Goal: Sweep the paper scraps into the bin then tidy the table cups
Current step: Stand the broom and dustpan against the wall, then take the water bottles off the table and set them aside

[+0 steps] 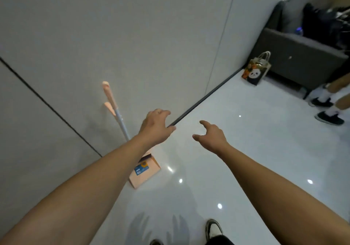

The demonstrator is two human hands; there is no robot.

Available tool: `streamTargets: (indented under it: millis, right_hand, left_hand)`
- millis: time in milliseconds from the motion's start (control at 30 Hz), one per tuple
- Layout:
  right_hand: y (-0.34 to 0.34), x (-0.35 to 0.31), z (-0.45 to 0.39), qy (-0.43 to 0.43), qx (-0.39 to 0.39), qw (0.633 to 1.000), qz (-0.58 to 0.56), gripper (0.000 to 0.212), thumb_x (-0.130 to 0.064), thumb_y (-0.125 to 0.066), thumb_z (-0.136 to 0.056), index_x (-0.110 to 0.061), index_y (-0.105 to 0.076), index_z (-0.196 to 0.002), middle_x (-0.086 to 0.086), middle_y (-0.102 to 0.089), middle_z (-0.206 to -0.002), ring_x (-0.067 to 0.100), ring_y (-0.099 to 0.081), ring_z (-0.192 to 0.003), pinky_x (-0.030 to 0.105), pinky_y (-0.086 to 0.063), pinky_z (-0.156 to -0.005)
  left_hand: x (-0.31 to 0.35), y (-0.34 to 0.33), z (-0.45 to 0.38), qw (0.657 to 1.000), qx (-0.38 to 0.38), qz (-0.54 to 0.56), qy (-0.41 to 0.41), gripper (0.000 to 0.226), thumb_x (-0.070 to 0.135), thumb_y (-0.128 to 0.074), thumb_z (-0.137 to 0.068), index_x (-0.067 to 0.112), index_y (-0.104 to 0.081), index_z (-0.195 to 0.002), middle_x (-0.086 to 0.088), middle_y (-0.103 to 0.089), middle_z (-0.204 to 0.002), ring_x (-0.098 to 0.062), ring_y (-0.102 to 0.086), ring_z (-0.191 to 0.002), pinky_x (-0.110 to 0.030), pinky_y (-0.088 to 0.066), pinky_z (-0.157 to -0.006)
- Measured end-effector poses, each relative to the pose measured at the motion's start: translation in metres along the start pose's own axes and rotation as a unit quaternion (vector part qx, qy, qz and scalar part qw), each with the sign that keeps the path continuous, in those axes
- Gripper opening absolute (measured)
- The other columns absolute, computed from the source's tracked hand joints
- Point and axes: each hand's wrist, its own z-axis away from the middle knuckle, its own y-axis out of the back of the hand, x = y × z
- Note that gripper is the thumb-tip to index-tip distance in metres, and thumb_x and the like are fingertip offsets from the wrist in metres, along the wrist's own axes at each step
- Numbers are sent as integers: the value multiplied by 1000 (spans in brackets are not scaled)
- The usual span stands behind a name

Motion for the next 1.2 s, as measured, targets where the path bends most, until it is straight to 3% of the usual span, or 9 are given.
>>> streamTargets:
  millis: [300, 633, 867, 1200]
  right_hand:
    - [161, 242, 63, -148, 144, 977, -51, 79, -47, -66, -83, -30, -31, -152, 7, -41, -149, 31, -36, -135, 43, -40, -105]
    - [316, 514, 166, -328, 256, 896, -153, 79, -47, -67, -83, -29, -32, -152, 6, -41, -148, 30, -37, -136, 42, -40, -106]
    - [370, 626, 185, -419, 300, 832, -205, 79, -48, -68, -80, -30, -35, -150, 7, -46, -143, 30, -43, -130, 42, -44, -102]
    - [457, 748, 140, -518, 327, 744, -268, 80, -45, -70, -81, -24, -35, -150, 12, -46, -138, 33, -48, -123, 45, -48, -99]
  left_hand:
    - [290, -128, -44, 974, -96, -20, -204, 65, 51, -60, -84, 27, -40, -140, 1, -37, -146, -21, -29, -135, -38, -34, -105]
    - [614, -308, -24, 897, -222, -50, -380, 64, 51, -61, -83, 28, -41, -140, 2, -38, -146, -20, -32, -134, -37, -36, -105]
    - [753, -403, -31, 839, -295, -57, -455, 66, 50, -60, -84, 28, -38, -142, 2, -35, -148, -19, -30, -135, -37, -36, -105]
    - [917, -515, -118, 781, -364, -57, -504, 66, 50, -59, -85, 27, -37, -143, 1, -33, -149, -21, -30, -135, -36, -34, -103]
